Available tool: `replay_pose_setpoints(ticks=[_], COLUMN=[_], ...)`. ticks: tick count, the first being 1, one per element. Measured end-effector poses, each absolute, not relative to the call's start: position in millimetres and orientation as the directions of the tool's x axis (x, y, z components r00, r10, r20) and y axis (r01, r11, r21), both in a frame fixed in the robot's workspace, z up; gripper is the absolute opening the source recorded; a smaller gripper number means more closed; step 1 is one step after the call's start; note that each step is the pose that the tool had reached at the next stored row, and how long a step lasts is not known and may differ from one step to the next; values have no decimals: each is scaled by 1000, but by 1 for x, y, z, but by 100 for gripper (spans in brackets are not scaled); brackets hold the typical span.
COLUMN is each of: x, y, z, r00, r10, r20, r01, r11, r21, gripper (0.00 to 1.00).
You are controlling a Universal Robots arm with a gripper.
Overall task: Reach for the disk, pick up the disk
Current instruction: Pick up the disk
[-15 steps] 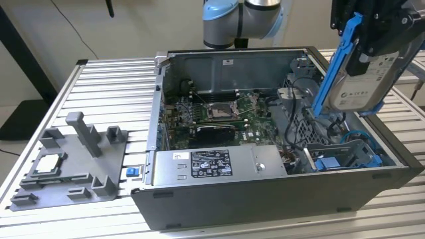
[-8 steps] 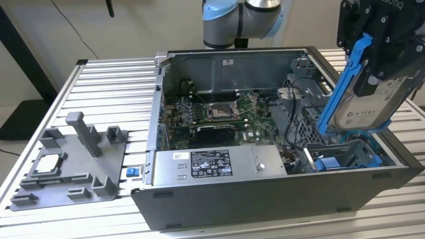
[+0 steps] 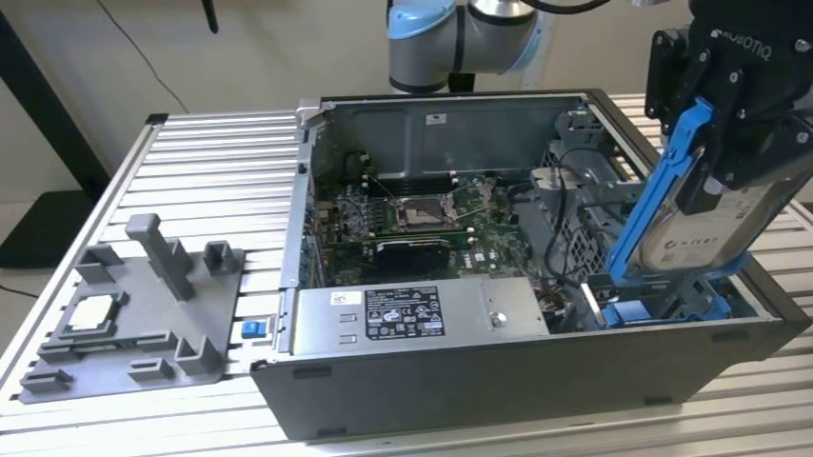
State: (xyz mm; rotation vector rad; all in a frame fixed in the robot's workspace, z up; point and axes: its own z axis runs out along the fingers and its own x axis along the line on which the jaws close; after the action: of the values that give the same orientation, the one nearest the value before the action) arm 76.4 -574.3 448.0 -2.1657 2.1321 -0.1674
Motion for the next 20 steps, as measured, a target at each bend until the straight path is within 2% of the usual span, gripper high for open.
replay_pose_setpoints(ticks=[9,20], x=[73,73], y=[-576,-576], z=[435,427], r00=[15,13], r10=[-1000,-1000], r20=[8,-10], r01=[-989,-989], r11=[-16,-12], r21=[-144,-145], gripper=[0,0])
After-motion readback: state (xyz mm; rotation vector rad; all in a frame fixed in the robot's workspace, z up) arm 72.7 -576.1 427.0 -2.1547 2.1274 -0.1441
